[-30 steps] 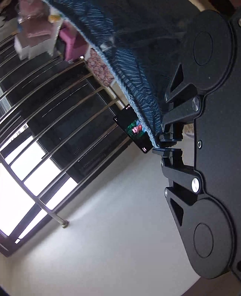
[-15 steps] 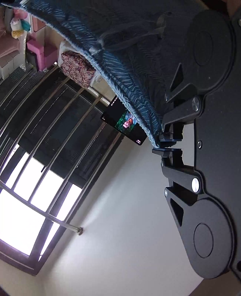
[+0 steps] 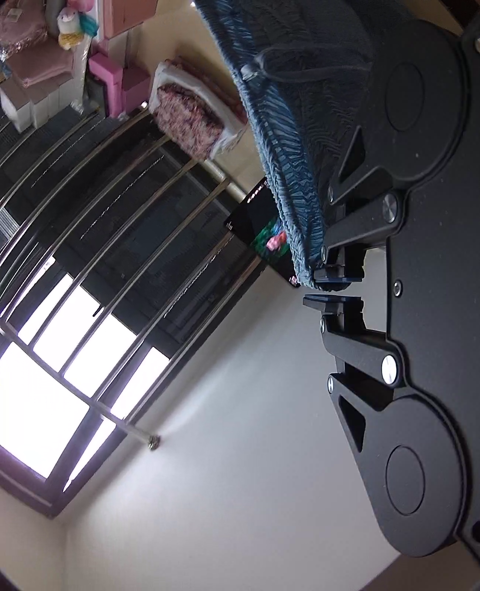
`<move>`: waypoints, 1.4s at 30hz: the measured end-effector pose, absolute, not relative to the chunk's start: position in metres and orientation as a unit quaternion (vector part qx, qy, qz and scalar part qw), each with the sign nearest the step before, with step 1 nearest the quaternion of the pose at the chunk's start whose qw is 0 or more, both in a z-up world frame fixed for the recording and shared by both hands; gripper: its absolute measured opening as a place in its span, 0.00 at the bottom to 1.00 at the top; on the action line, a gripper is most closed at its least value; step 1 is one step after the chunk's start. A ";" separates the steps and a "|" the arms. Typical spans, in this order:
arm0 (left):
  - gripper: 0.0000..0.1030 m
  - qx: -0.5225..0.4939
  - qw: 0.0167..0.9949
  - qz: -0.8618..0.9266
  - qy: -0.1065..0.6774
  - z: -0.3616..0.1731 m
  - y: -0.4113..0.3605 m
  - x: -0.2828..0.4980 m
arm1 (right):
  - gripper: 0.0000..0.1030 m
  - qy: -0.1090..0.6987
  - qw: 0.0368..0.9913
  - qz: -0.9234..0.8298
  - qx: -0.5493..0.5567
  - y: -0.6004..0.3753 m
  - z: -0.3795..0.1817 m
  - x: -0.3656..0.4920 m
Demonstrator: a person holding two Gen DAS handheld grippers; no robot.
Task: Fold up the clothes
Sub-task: 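Lift the blue garment high with both grippers and shake it out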
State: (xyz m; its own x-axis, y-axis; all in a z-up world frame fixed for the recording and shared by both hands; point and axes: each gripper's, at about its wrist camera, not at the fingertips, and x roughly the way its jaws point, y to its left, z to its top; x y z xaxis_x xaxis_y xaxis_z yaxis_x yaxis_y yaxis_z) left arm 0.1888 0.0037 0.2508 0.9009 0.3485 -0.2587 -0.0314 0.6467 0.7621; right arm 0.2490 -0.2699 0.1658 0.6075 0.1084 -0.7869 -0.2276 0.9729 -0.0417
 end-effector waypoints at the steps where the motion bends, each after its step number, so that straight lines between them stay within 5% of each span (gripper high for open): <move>1: 0.04 0.412 0.882 0.105 0.200 0.245 0.002 0.191 | 0.05 0.433 0.894 0.100 -0.064 -0.268 0.159 0.249; 7: 0.03 0.428 0.869 0.112 0.222 0.228 0.012 0.199 | 0.05 0.386 0.915 0.077 -0.086 -0.262 0.170 0.245; 18: 0.03 0.390 0.890 0.128 0.200 0.269 0.028 0.223 | 0.06 0.271 0.956 0.064 -0.096 -0.275 0.282 0.246; 26: 0.03 0.350 0.906 0.143 0.190 0.276 0.013 0.310 | 0.06 0.248 0.961 0.001 -0.120 -0.256 0.290 0.326; 34: 0.03 0.276 0.936 0.169 0.140 0.338 0.012 0.393 | 0.06 0.179 0.978 -0.045 -0.102 -0.253 0.343 0.402; 42: 0.03 0.263 0.950 0.135 0.105 0.325 0.019 0.380 | 0.06 0.110 0.986 -0.015 -0.127 -0.263 0.341 0.405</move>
